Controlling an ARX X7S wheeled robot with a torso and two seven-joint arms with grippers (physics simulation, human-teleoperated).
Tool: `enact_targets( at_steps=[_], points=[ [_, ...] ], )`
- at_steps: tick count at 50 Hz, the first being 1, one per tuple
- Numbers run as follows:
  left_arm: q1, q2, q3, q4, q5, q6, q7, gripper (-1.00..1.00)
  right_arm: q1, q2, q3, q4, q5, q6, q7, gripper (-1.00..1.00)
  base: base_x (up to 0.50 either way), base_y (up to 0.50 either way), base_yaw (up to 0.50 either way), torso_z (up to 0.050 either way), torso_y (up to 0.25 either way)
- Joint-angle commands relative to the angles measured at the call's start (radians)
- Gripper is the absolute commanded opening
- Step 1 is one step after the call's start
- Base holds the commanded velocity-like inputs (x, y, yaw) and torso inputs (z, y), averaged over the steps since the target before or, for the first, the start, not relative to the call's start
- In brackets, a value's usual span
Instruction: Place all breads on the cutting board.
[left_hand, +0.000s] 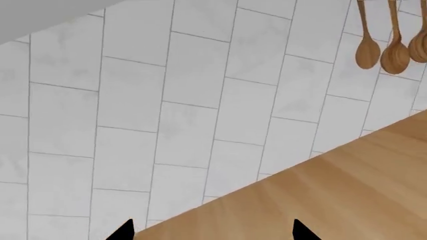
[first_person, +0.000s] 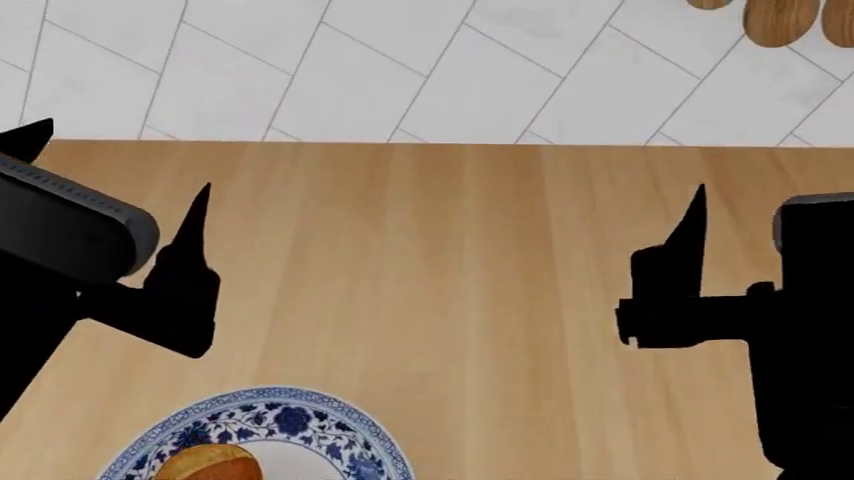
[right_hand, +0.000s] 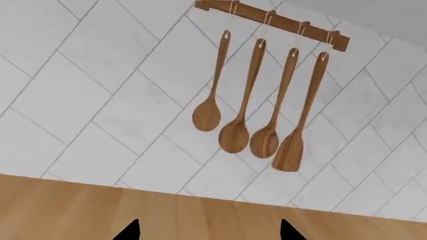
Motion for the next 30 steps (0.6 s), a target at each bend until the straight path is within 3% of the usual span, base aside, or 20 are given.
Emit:
enact_targets(
  at_steps=[1, 13, 30],
  points=[
    [0.046, 0.019, -0.037, -0.025, -0.050, -0.033, 0.062, 1.00, -0.034, -0.063, 0.156, 0.046, -0.023, 0.044, 0.002, 1.00, 0.00, 0.00, 0.00, 0.000, 0.000],
    [0.101, 0.008, -0.092, -0.016, -0.068, -0.003, 0.055, 1.00, -0.049, -0.090, 0.218, 0.131, -0.038, 0.072, 0.036, 1.00, 0.00, 0.00, 0.00, 0.000, 0.000],
    [0.115, 0.004, -0.098, -0.027, -0.068, 0.028, 0.027, 1.00, -0.143, -0.178, 0.363, 0.263, -0.039, -0.094, 0.075, 1.00, 0.00, 0.00, 0.00, 0.000, 0.000]
  ],
)
